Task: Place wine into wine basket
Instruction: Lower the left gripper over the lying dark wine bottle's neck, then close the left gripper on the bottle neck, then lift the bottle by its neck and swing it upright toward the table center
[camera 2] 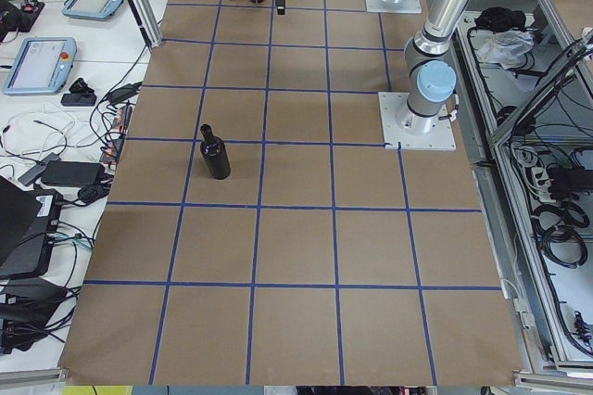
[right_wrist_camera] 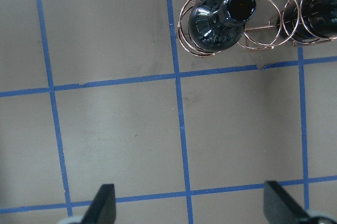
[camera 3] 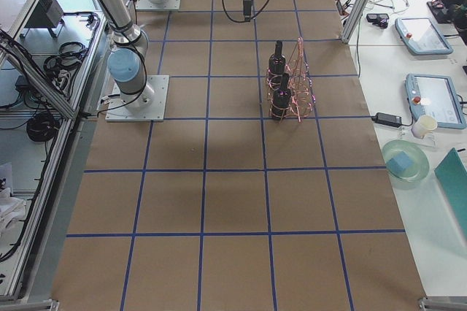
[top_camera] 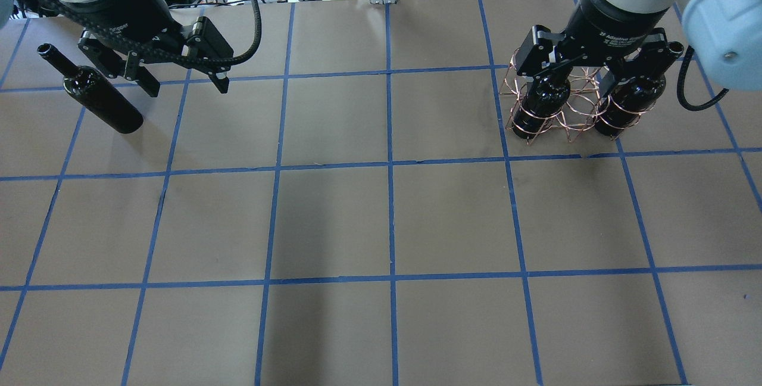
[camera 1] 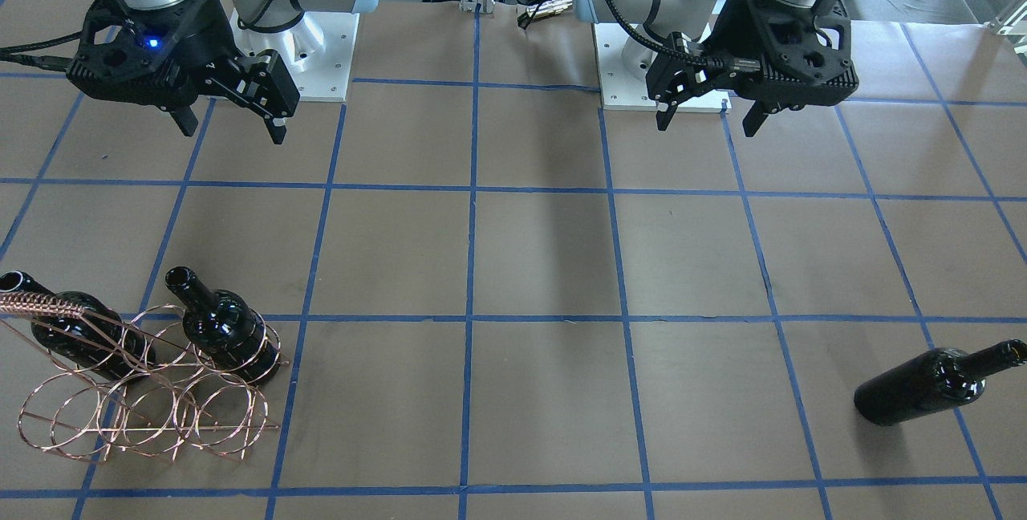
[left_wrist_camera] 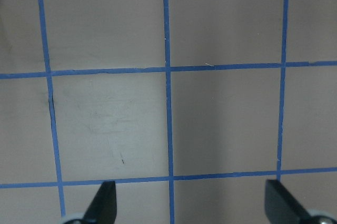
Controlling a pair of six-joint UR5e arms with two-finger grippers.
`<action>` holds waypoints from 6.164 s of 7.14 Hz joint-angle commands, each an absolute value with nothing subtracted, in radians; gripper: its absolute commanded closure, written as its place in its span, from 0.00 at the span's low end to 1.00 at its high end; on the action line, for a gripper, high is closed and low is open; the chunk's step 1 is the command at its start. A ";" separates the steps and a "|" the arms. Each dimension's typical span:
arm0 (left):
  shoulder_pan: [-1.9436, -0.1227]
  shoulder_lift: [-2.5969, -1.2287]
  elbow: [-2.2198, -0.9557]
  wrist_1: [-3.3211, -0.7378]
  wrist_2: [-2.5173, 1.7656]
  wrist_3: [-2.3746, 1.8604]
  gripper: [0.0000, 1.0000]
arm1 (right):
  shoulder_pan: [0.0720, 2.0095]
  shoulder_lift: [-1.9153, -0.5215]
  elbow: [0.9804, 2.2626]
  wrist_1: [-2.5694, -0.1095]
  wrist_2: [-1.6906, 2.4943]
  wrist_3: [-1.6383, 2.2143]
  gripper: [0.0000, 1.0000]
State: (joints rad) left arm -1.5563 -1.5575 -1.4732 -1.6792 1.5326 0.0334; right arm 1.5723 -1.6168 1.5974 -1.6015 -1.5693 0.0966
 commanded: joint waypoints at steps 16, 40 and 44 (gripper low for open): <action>-1.046 -1.879 -1.363 -1.315 1.557 0.641 0.00 | 1.572 -1.617 1.600 -1.601 -1.569 0.097 0.00; -1.098 -1.955 -1.334 -1.288 1.500 0.470 1.00 | 1.572 -1.617 1.605 -1.603 -1.569 0.097 0.00; -1.346 -1.847 -1.445 -1.276 1.500 0.081 1.00 | 1.572 -1.617 1.605 -1.603 -1.568 0.095 0.00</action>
State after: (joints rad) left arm -1.2662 -1.8758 -1.4204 -1.2796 1.5016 0.1993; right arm 1.5724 -1.6174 1.6045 -1.6022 -1.5688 0.0963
